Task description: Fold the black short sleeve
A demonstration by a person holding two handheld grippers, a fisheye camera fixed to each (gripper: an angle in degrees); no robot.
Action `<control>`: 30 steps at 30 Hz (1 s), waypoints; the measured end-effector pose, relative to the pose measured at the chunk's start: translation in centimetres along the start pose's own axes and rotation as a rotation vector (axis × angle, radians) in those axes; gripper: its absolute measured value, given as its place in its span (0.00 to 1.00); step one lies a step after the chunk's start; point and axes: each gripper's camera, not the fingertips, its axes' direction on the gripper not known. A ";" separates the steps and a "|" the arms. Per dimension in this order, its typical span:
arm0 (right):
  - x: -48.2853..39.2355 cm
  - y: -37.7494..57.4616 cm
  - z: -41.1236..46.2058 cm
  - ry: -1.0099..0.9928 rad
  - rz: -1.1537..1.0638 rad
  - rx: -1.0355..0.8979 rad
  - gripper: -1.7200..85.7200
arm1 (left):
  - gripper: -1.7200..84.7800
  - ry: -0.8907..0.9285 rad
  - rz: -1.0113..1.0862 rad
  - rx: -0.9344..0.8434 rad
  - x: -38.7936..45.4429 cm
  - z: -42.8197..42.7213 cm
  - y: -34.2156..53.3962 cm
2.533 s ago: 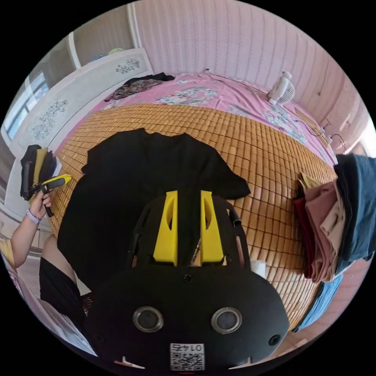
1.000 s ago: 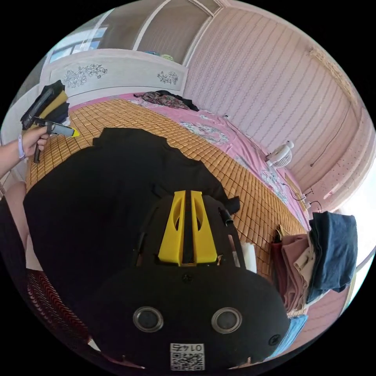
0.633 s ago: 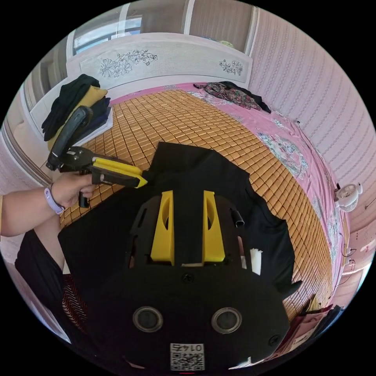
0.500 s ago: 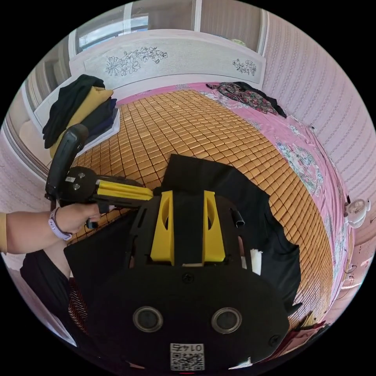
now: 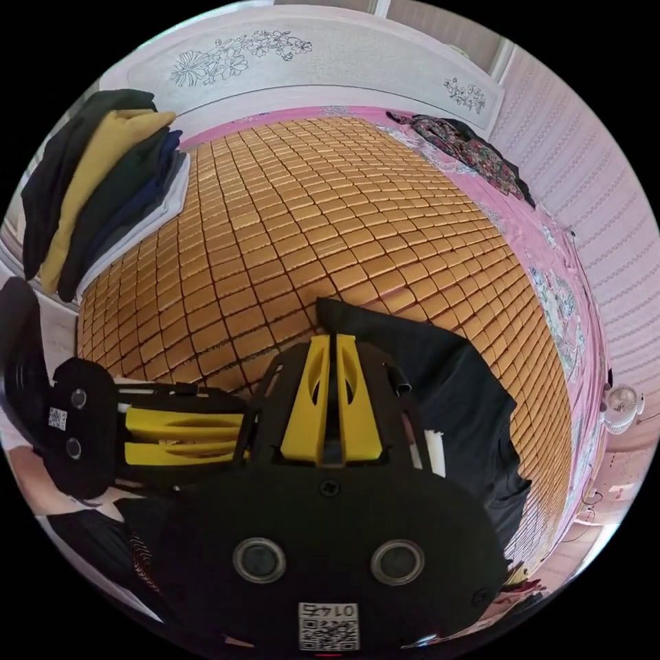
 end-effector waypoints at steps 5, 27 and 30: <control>6.0 7.3 -6.7 -0.088 0.260 0.291 0.05 | 0.07 0.130 0.055 0.170 1.8 -3.5 0.0; 18.4 49.5 -11.6 0.119 0.975 0.245 0.13 | 0.09 0.285 0.395 -0.131 19.6 6.4 -5.4; 20.3 51.2 -10.9 0.102 1.030 0.283 0.14 | 0.09 0.266 0.478 -0.174 24.1 9.2 -7.5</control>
